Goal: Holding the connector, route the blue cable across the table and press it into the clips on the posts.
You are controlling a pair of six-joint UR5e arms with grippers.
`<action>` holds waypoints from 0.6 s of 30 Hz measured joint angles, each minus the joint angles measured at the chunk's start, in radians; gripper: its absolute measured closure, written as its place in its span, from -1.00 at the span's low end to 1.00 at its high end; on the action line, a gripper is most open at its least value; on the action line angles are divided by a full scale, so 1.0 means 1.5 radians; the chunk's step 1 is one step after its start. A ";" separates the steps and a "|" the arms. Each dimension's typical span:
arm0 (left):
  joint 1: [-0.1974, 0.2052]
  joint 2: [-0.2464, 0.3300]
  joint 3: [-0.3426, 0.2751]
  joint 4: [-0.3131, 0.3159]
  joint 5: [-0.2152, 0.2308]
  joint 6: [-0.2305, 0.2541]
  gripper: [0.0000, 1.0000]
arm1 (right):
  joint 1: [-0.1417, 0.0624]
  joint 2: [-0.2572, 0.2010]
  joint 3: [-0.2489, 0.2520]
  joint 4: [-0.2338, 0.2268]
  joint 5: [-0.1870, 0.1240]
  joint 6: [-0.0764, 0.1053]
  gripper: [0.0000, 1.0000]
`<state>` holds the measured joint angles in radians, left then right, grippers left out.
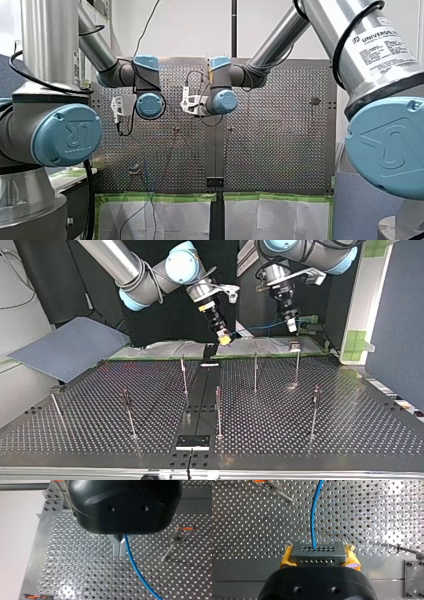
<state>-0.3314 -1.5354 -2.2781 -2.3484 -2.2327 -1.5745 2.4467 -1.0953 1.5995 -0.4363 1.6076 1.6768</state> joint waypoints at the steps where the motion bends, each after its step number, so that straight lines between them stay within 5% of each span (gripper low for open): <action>1: 0.001 0.005 0.002 -0.005 0.002 0.000 1.00 | 0.000 0.000 -0.005 0.005 -0.001 0.001 1.00; 18: 0.018 0.035 0.063 -0.084 0.016 -0.014 1.00 | -0.001 0.004 -0.099 0.099 -0.051 0.009 1.00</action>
<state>-0.3040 -1.4832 -2.1841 -2.4738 -2.2083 -1.5954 2.4448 -1.0896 1.4513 -0.2880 1.5313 1.6899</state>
